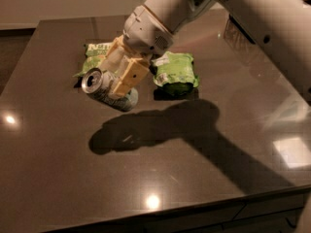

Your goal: Place 7up can upright

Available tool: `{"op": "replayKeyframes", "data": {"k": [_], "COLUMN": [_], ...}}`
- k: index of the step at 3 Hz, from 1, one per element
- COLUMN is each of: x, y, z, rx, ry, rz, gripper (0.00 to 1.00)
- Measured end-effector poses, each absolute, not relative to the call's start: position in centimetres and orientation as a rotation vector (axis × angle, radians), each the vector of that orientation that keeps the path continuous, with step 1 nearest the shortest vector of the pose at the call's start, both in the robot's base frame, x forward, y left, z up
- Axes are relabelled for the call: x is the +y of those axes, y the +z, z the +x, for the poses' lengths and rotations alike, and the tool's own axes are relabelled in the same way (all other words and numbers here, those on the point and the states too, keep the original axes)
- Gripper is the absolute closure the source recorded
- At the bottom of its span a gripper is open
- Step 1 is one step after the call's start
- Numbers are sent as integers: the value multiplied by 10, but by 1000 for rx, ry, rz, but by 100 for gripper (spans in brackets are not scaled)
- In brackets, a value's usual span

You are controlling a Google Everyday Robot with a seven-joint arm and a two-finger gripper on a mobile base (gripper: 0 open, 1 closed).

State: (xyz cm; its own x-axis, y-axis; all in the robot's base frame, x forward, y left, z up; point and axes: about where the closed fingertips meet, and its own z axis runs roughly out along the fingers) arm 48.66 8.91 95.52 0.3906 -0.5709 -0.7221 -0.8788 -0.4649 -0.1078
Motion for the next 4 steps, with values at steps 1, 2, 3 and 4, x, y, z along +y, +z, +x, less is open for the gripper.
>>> {"op": "replayKeyframes", "data": {"k": [1, 2, 3, 4], "x": [79, 74, 75, 76], "y": [955, 952, 941, 929], "z": [484, 475, 469, 468], "rx": [1445, 1550, 1582, 1600], "ry": [947, 1003, 1045, 1084], "rz": [-1967, -1782, -1643, -1504], "gripper": [100, 100, 100, 100]}}
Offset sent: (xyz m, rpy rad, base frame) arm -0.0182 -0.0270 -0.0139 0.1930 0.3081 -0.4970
